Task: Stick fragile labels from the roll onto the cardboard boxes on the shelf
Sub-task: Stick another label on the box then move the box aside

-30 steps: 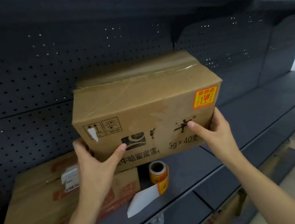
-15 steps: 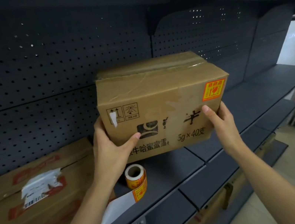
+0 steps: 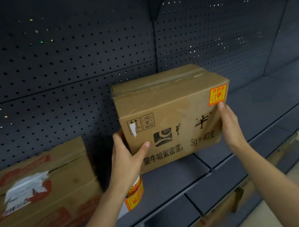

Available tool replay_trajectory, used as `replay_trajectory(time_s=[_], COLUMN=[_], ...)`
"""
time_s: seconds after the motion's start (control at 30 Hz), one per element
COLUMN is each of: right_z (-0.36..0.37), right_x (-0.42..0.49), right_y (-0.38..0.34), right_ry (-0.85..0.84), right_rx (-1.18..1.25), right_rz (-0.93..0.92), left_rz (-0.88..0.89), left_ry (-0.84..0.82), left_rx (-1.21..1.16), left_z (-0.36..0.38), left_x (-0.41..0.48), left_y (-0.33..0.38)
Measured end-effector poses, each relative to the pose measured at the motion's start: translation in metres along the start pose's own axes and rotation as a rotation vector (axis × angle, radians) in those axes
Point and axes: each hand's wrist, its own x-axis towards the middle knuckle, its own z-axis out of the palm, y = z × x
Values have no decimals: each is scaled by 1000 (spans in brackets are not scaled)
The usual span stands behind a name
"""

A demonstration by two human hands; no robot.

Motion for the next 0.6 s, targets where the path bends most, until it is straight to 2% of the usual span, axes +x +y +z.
replay_trajectory(time_s=[0.6], right_z=[12], right_x=[27], right_y=[44], right_ry=[-113], right_rx=[-31], right_rz=[151], left_rz=[-78], left_ry=[33], left_rx=[62], left_z=[24], left_x=[15], left_y=[-40])
